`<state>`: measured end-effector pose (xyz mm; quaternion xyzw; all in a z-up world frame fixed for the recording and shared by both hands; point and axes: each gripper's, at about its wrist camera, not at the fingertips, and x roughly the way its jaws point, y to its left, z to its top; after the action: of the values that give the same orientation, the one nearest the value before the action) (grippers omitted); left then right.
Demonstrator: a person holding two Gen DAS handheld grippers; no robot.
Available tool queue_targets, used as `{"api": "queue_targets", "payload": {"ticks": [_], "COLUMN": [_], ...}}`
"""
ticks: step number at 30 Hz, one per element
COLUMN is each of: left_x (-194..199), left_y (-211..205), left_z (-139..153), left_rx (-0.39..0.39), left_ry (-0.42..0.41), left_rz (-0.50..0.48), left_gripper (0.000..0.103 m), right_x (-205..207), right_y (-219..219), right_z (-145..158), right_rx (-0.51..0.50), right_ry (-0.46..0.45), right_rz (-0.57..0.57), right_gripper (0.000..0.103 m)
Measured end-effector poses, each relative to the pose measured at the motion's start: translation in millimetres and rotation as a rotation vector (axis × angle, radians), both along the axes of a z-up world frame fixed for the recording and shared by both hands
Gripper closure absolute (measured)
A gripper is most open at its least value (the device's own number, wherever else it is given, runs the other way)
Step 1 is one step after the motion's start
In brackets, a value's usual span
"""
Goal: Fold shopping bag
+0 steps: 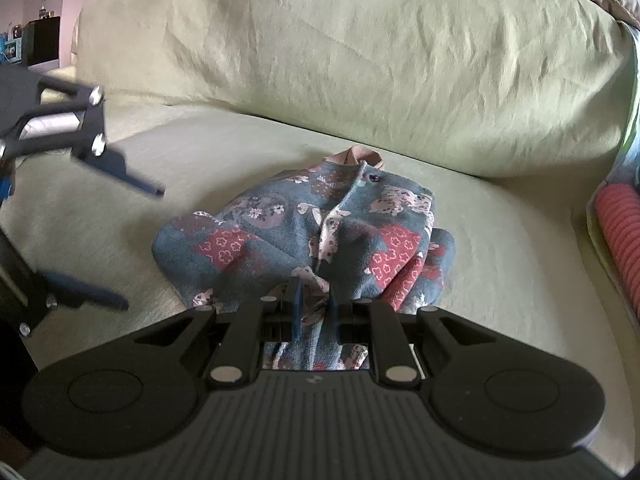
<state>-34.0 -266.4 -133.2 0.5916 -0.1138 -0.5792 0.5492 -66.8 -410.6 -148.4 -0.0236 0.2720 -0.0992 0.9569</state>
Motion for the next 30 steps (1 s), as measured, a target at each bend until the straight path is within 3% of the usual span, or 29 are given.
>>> {"api": "queue_targets", "payload": {"ticks": [4, 7, 9, 11, 17, 18, 20, 23, 27, 30], "left_x": [-1.7, 3.1, 7.4, 14.8, 35.9, 38.6, 43.7, 48.1, 52.7, 55.1], "left_y": [-7.2, -16.0, -24.3, -33.8, -47.6, -49.8, -53.4, -54.7, -55.5, -55.7], "left_z": [-28.3, -37.3, -39.5, -41.7, -23.0, -18.4, -12.3, -10.2, -8.3, -7.1], "left_rx": [0.058, 0.069, 0.076, 0.088, 0.14, 0.151, 0.167, 0.171, 0.169, 0.169], "left_ry": [-0.274, -0.349, -0.351, -0.299, -0.133, -0.108, -0.064, -0.022, 0.012, 0.026], "left_rz": [-0.089, -0.123, -0.126, -0.115, -0.111, -0.108, -0.102, -0.094, -0.09, -0.095], "left_gripper": [0.037, 0.038, 0.039, 0.051, 0.053, 0.053, 0.053, 0.053, 0.053, 0.053], "right_x": [-2.4, -2.7, -3.0, -2.8, 1.2, 1.4, -0.1, -10.9, -34.0, -41.2], "right_y": [-2.9, -4.8, -6.2, -7.4, -6.8, -3.8, 2.7, 10.4, 25.1, 32.1], "right_z": [0.0, 0.2, 0.3, 0.3, 3.4, 5.2, 10.1, 16.2, 2.4, -23.3], "right_rx": [0.015, 0.02, 0.027, 0.031, 0.013, -0.029, -0.132, -0.275, -0.541, -0.781], "right_ry": [-0.006, -0.007, -0.009, -0.012, -0.01, -0.005, 0.006, 0.006, 0.048, 0.08], "right_rz": [0.003, 0.006, 0.009, 0.011, 0.014, 0.029, 0.052, 0.136, 0.351, 0.47], "right_gripper": [0.089, 0.089, 0.089, 0.089, 0.09, 0.088, 0.069, 0.058, 0.048, 0.047]}}
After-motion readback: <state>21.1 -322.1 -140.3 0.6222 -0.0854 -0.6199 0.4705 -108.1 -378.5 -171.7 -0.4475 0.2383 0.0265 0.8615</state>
